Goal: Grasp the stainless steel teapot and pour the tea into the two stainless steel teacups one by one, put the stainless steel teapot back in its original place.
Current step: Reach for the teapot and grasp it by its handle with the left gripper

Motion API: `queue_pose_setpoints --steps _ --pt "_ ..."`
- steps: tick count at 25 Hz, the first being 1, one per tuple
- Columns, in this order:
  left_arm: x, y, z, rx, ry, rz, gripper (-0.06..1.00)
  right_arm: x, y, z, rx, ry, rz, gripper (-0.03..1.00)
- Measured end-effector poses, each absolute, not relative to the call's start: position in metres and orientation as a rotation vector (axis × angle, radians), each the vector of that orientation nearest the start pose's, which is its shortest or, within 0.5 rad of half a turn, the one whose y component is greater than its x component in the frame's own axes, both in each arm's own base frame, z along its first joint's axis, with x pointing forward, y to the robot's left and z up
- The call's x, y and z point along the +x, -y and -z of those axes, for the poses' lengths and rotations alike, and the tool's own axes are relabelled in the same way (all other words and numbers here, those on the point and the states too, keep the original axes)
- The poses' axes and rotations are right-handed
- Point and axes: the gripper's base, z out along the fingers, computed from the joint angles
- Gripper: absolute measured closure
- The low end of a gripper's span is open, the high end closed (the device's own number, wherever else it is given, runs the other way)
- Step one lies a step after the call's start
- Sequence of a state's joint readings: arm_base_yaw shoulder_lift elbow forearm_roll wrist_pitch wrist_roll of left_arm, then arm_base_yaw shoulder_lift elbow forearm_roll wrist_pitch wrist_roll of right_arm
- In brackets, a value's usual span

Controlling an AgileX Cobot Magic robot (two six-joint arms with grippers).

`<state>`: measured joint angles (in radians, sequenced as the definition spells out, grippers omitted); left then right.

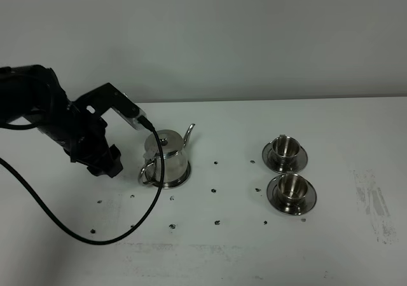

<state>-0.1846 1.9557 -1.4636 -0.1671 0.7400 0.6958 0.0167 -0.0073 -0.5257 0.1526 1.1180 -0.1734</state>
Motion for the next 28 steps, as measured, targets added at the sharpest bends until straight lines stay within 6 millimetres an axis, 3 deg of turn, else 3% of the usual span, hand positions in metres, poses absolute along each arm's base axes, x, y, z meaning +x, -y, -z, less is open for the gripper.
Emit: queue_pose_setpoints --steps 4,7,16,28 --pt "0.390 0.094 -0.250 0.803 -2.554 0.099 0.33 -0.012 -0.012 -0.280 -0.210 -2.049 -0.087 0.63" --pt "0.381 0.108 -0.259 0.748 -2.564 0.138 0.33 -0.012 -0.012 -0.280 -0.210 -2.049 -0.087 0.63" --pt "0.401 0.139 -0.245 0.786 -2.562 0.097 0.33 -0.012 -0.012 -0.280 -0.211 -2.049 -0.086 0.63" --pt "0.429 0.162 -0.192 0.840 -2.615 0.085 0.33 -0.012 -0.012 -0.280 -0.210 -2.049 -0.086 0.63"
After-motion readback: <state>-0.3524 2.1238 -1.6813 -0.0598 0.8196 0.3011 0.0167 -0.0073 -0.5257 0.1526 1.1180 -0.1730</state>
